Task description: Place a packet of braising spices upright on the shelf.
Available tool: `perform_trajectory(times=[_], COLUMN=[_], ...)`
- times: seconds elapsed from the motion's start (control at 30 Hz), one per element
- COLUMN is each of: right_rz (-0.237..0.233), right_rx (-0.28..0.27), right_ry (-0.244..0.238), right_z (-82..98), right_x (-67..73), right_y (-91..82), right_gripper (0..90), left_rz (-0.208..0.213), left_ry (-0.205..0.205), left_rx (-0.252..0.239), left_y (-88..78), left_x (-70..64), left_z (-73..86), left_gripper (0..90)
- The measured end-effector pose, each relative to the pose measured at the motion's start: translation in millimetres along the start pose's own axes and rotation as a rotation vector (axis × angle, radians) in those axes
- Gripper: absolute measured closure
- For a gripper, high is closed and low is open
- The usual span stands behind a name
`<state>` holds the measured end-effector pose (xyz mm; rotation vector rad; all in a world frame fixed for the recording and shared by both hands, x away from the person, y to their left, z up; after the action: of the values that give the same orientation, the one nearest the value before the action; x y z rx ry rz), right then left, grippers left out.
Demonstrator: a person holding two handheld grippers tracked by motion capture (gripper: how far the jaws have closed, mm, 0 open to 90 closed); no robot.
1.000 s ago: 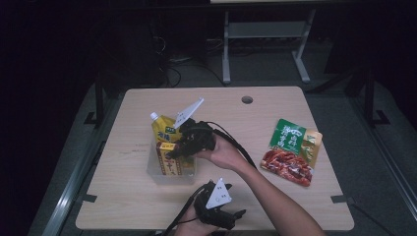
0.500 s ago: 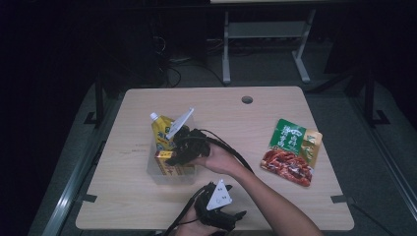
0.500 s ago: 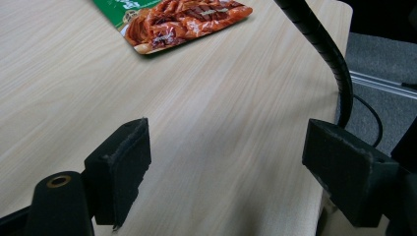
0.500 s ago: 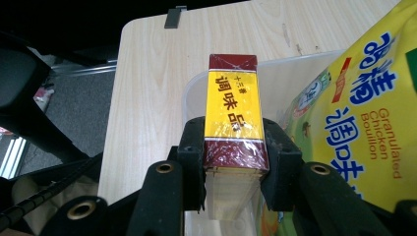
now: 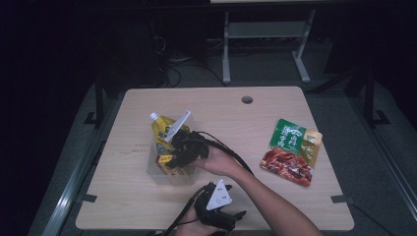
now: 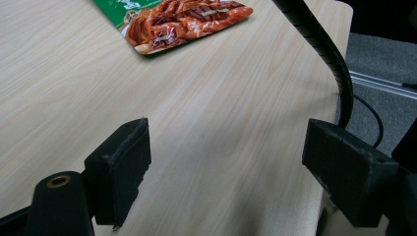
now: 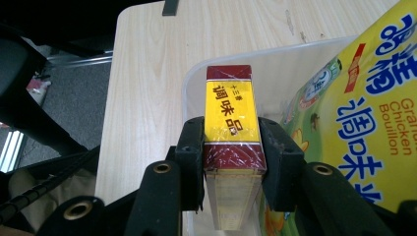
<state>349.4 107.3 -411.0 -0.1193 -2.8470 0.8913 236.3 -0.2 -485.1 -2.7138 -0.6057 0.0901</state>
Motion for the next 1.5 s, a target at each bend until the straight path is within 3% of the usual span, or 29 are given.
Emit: perform_trajectory(times=[0.37,0.6,0.73,1.07,1.2,1.5], right_rz=[0.013,0.008,0.005,0.028,0.01,0.013], right_rx=[-0.018,-0.021,-0.048,-0.104,-0.14,-0.17], right_ry=[-0.014,0.007,0.014,0.013,0.058,0.068], right_z=[-1.7,-1.9,-4.0,-5.7,-3.5,3.6], right_x=[1.6,1.9,1.7,2.9,4.2,3.2], right_y=[-1.7,0.1,-5.1,-32.1,-49.0,-75.1], right_gripper=[65.9,64.1,61.3,56.7,51.8,46.6], left_rz=[0.003,0.003,0.003,0.004,0.006,0.02], left_ry=[0.011,0.002,0.0,0.002,0.02,-0.018], left_rx=[0.001,-0.002,0.001,0.004,0.012,0.002], left_y=[0.5,0.1,0.5,2.2,3.2,3.2], left_x=[-0.8,-0.6,-1.5,-0.8,1.4,-0.6], left_z=[-0.1,-0.3,0.1,0.8,1.6,-0.4], left_gripper=[18.1,18.1,18.1,19.0,19.4,21.3])
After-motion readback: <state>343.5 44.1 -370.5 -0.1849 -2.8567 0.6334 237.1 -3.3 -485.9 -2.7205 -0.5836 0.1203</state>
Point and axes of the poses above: each handheld gripper's, and its own axes: y roughly forward along the jaws, z roughly out of its underside, x roughly to its left, the point moved 8 cm from there along y, roughly forward along the jaws, and after that the axes turned 13 degrees about -x, right-handed, at the moved point
